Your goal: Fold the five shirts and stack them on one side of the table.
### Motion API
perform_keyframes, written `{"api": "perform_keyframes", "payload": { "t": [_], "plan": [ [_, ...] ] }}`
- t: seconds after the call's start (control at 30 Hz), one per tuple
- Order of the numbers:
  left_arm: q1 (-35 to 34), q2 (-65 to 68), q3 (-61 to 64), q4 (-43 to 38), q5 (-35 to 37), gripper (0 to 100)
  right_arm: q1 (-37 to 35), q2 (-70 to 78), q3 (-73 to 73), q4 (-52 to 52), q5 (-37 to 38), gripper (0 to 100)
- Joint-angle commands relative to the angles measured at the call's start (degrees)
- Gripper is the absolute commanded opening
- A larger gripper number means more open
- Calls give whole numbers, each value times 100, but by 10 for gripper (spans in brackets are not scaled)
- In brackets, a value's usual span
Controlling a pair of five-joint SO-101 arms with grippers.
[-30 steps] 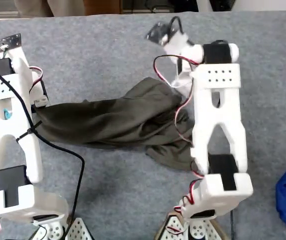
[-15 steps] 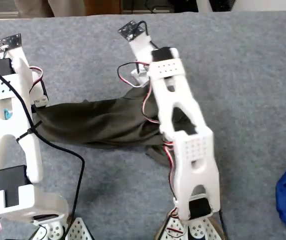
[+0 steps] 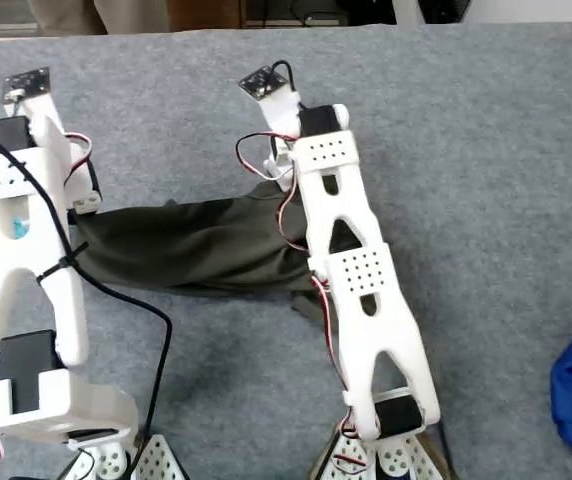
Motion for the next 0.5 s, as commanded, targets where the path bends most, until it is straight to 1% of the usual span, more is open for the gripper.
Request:
{"api": "perform_keyframes", "payload": {
  "t": [0.0,0.23,0.47],
  "plan": [
    [193,-31,-18,-9,53,19,119,84,-664,396,-53,248],
    [229,-31,-26,0,53,19,119,-31,-664,422,-53,7],
    [211,-31,-18,26,44,19,198,-980,-664,422,-35,8]
  ]
}}
